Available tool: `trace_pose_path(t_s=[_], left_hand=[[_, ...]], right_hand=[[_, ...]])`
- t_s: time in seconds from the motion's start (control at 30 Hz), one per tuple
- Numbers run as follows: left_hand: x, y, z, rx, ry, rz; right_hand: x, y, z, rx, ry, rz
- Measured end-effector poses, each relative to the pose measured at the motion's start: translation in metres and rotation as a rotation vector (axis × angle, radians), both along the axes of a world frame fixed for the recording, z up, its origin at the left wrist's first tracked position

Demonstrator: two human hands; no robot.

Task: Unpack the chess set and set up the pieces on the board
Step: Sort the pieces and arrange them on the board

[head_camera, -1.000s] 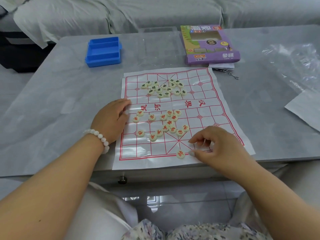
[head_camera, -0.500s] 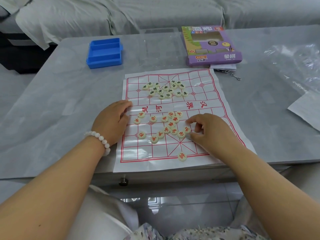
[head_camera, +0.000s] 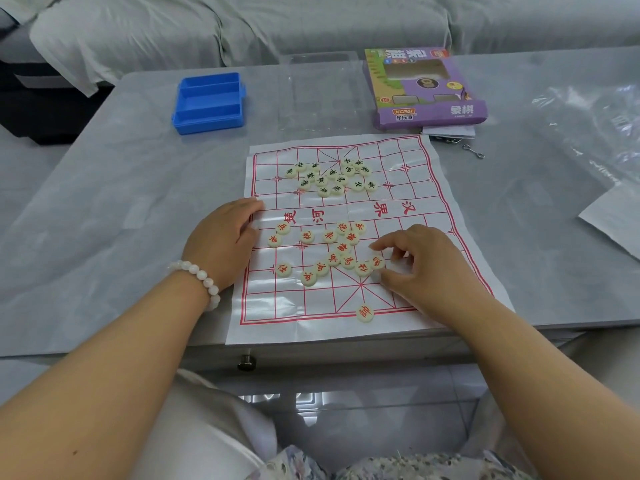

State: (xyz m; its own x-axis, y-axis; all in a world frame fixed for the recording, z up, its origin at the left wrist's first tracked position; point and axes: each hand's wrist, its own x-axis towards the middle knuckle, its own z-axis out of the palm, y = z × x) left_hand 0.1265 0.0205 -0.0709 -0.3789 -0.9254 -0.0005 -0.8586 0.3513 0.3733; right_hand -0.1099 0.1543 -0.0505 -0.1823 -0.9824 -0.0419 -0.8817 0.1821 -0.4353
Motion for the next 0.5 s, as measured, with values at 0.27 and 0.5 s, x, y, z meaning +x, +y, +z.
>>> trace_pose_path(t_s=[0.27,0.5], left_hand=[[0.000,0.000,0.001,0.002,-0.004,0.011],[-0.001,0.002,0.001,-0.014,-0.006,0.001]], right_hand=[[0.007,0.004,0.005,-0.038,0.097,0.029],[-0.016,0.049,0.013,0.082,-0.076,0.100]])
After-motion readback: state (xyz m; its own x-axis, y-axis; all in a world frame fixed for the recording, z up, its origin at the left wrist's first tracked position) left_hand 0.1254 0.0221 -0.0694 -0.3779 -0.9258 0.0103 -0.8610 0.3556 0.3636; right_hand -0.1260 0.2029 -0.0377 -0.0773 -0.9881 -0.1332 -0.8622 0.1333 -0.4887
